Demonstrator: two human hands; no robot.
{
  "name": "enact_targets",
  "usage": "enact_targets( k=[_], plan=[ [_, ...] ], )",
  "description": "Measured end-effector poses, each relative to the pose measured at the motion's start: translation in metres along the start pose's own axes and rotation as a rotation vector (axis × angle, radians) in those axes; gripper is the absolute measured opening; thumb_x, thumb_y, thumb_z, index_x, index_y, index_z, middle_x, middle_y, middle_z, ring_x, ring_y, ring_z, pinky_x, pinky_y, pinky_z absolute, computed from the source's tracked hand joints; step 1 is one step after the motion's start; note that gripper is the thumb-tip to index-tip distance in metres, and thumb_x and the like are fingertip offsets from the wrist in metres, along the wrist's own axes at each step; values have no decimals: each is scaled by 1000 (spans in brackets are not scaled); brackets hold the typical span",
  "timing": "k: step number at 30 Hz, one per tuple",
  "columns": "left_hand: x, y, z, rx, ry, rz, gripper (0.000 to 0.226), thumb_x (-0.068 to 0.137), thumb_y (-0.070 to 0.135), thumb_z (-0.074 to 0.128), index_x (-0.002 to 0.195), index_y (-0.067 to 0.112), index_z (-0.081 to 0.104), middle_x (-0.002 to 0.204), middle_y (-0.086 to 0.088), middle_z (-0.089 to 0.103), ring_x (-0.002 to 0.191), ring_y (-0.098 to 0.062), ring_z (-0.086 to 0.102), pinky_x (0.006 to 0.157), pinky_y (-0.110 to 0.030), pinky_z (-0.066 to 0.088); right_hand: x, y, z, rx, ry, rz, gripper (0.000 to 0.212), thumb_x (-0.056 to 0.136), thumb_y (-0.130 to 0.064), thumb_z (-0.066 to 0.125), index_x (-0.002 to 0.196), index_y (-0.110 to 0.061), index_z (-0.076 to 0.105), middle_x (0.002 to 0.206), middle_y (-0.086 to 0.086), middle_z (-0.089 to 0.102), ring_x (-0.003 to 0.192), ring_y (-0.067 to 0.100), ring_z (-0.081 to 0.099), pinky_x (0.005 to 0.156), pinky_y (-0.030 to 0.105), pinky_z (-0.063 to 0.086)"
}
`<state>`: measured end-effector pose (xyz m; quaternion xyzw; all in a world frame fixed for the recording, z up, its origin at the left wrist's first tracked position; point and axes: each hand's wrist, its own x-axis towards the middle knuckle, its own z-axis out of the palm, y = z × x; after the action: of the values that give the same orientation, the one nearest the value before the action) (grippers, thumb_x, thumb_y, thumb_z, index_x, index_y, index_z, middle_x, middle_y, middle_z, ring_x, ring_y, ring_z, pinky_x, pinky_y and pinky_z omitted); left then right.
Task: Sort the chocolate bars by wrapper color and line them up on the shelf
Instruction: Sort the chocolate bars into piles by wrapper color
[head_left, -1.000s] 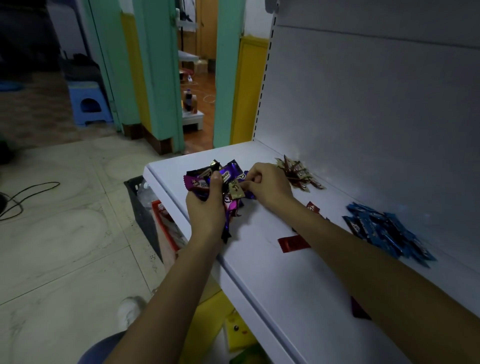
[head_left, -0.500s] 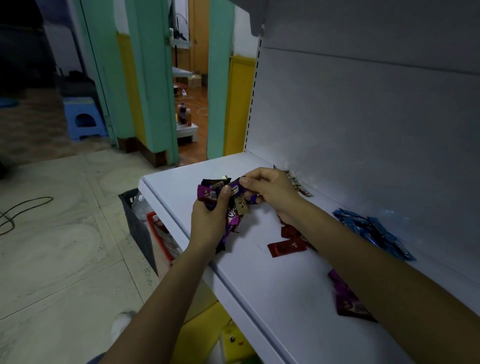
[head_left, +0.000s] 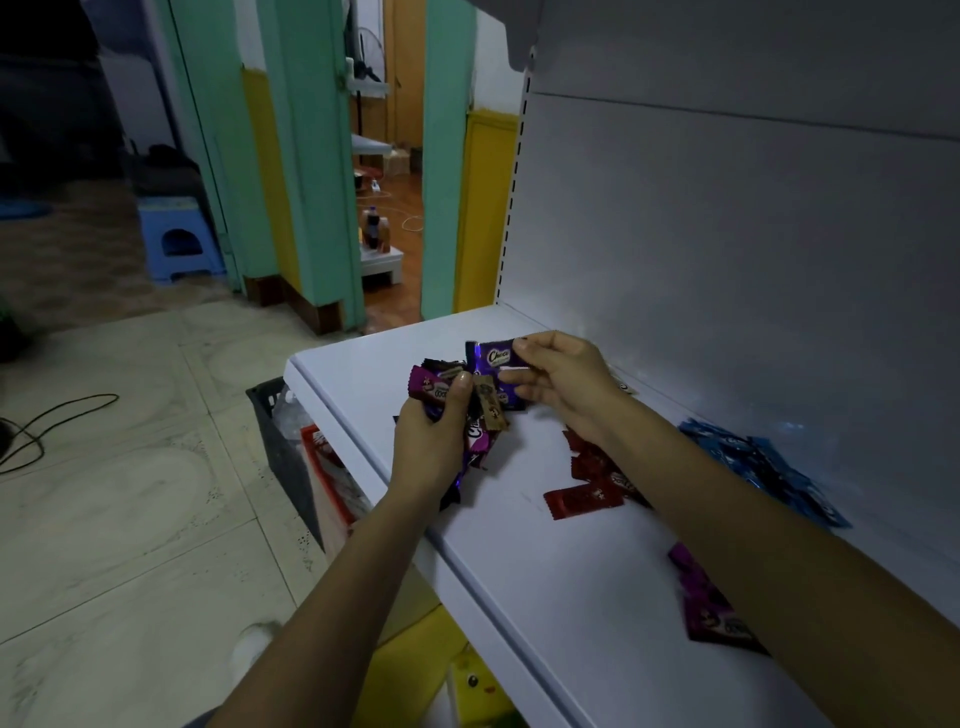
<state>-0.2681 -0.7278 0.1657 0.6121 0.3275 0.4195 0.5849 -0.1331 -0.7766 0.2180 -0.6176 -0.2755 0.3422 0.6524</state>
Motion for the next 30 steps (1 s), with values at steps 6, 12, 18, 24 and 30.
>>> enact_targets(
  k=[6,12,18,24,30],
  plan=[
    [2,0,-2,-77,65,-31,24,97,39,49,87,25,66,85,2,72,79,-11,67,70,-23,52,26,11,6,-86,221,60,5,90,-8,63,86,-8,59,75,8,65,49,8,62,42,17,48],
    [1,-1,-2,-58,87,-32,21,97,38,49,82,32,62,82,6,70,81,-12,67,74,-28,52,42,29,15,-661,281,-132,22,78,-20,76,68,-17,57,77,0,61,77,17,60,73,32,53],
    [3,-3,-1,-31,79,-37,22,97,39,49,91,24,64,91,-2,72,84,-14,68,71,-26,50,0,14,13,-442,67,-113,32,89,-42,62,84,-11,59,75,3,62,55,13,55,46,23,42],
    [-1,-1,0,0,61,-26,31,98,36,48,104,10,65,90,-4,70,81,-15,65,65,-23,47,-29,12,-5,-330,-147,42,22,84,-12,70,105,-6,63,76,6,67,53,10,59,45,22,47],
    [-4,2,-1,30,22,-44,26,97,39,49,94,18,63,83,0,69,76,-12,64,62,-20,46,-4,8,-38,-267,179,-21,17,87,-3,64,103,-8,63,84,9,66,45,5,55,40,19,42]
  ],
)
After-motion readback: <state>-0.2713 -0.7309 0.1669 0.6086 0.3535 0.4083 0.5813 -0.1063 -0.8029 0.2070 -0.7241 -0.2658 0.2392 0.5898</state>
